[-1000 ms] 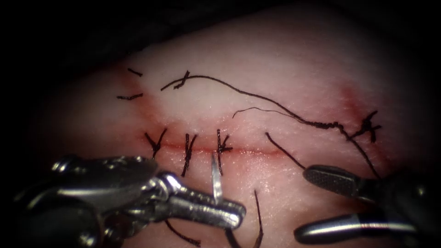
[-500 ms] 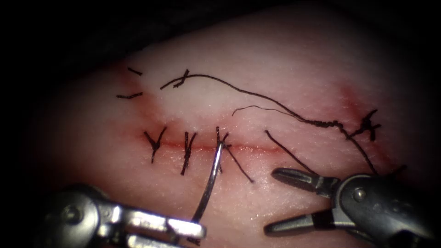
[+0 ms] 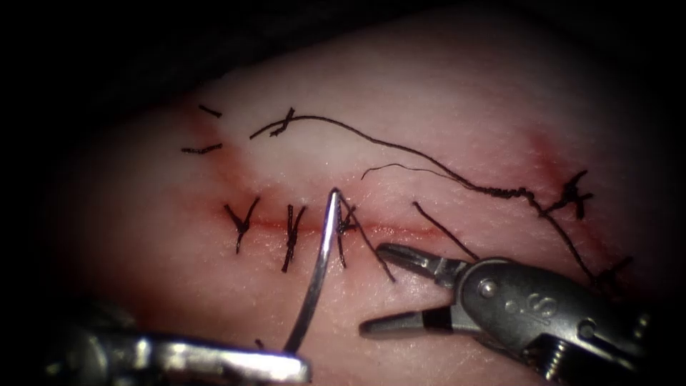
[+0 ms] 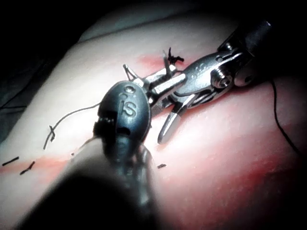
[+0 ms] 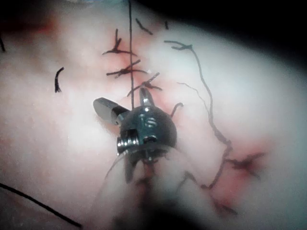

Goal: Wound Closure
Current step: Grasp suture with right gripper near the base of the suture and pull away from wound. Repeat until short tail remains

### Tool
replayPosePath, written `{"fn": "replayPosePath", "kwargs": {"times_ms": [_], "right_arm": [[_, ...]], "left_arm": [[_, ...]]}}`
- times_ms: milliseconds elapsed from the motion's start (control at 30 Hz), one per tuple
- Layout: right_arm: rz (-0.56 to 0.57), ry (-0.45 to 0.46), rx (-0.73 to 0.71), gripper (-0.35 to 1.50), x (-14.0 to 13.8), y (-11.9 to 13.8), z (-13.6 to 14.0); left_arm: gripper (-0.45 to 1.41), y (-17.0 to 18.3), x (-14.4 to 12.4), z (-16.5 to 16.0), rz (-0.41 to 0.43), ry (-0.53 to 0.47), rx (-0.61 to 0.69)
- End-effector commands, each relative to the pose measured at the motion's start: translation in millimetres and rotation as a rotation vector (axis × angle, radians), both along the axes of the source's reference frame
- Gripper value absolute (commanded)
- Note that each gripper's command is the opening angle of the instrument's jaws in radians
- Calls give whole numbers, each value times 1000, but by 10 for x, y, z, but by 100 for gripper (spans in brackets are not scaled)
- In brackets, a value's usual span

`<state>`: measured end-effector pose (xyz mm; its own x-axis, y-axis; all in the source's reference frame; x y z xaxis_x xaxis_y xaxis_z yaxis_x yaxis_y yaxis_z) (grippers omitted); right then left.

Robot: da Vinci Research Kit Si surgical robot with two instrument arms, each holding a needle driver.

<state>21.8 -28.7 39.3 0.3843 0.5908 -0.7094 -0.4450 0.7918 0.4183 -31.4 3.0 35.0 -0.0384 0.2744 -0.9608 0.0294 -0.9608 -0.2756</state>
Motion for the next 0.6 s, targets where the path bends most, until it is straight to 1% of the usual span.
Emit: {"fn": "replayPosePath", "kwargs": {"times_ms": [33,67,167,233,300,400,500,600], "right_arm": [[-18,-8,2,-35,10,8,3],[-20,-19,18,-35,9,7,2],[22,-78,62,-35,7,4,-1],[38,-114,105,-35,8,-3,-6],[43,-118,110,-35,9,-6,-8],[50,-121,134,-35,14,-22,-20],[63,-111,154,-35,21,-43,-39],[54,-93,154,-35,31,-62,-63]], "left_arm": [[-45,8,-4,2,-1,-3,-4],[-45,7,-3,1,-5,-6,-4],[-45,7,1,2,-8,-10,-9],[-45,5,1,4,-18,-15,-12],[-45,3,1,5,-17,-14,-14],[-45,-9,3,9,-14,-9,-25],[-45,-28,7,13,-19,14,-43],[-45,-51,12,15,-17,30,-68]]}}
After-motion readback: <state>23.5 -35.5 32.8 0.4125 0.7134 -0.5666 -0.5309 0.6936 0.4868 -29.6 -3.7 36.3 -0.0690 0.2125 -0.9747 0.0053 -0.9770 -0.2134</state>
